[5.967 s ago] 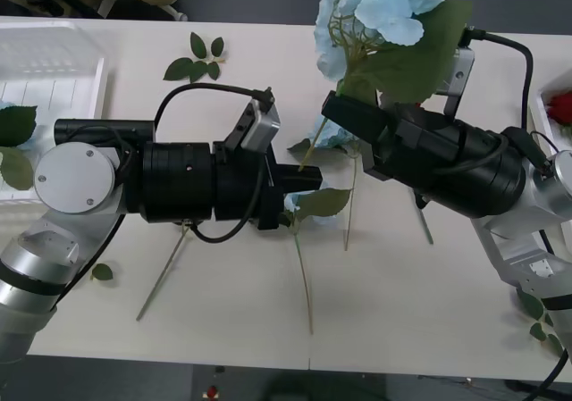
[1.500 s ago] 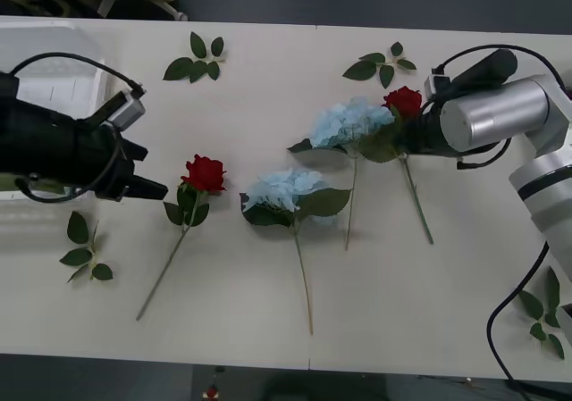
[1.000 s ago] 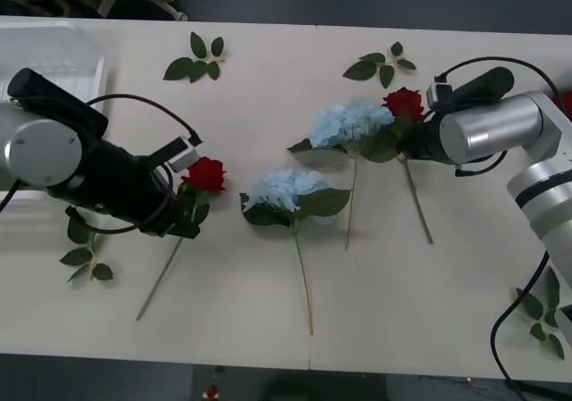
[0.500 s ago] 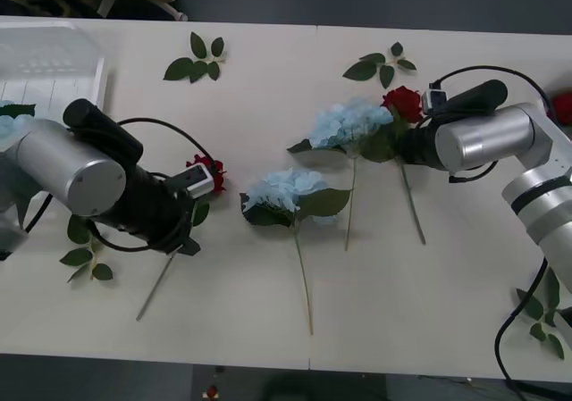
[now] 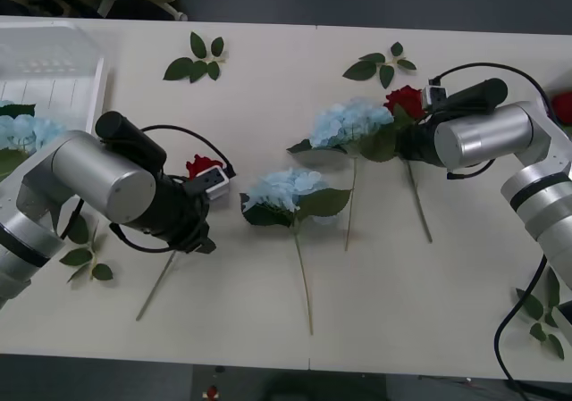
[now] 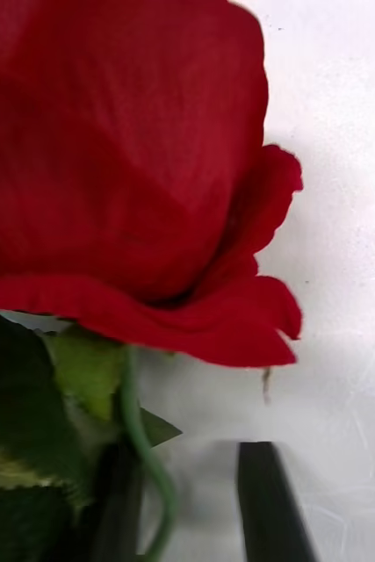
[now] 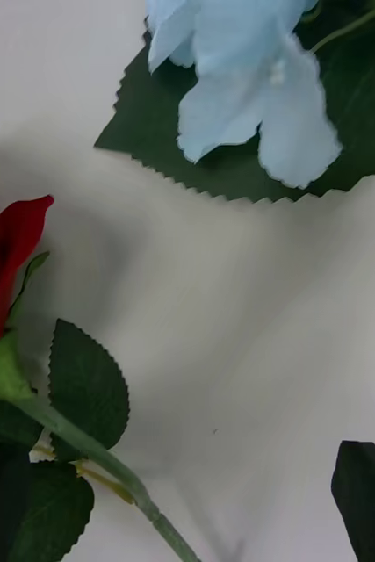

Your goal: Put the red flowers into the right box and the blue flowers into the left box

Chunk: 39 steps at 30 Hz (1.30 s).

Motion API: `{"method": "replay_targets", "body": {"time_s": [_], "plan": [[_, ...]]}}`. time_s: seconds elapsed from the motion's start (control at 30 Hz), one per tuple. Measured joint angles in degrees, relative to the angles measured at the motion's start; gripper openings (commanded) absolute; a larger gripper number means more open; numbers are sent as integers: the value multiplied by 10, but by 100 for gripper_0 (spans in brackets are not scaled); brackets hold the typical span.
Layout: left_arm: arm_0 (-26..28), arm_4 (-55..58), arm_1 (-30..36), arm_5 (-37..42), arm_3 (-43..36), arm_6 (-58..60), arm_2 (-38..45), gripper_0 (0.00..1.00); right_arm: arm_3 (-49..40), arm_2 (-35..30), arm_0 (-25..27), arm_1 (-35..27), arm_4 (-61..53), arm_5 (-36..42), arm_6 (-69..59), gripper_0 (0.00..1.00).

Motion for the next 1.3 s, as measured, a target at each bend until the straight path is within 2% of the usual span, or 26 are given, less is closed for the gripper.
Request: {"method": "replay_targets", "body": {"time_s": [0.53,0.83,1.23,1.27,1.3], "plan": [[0,-35,0,-12,22,0,-17,100,1,3,0,0,-6,3,0,0],[0,-54,0,-24,22,0,-40,100,-33,-41,-6,-4,-7,97,11,0],[0,-82,0,-32,23,1,-43,100,-168,-52,-6,-104,-32,211,14,0],[0,-85,0,-36,23,1,-44,99,-176,-54,-6,-113,-35,218,14,0],[0,-89,0,-39,23,1,-46,94,-184,-58,-5,-121,-37,226,14,0]]}}
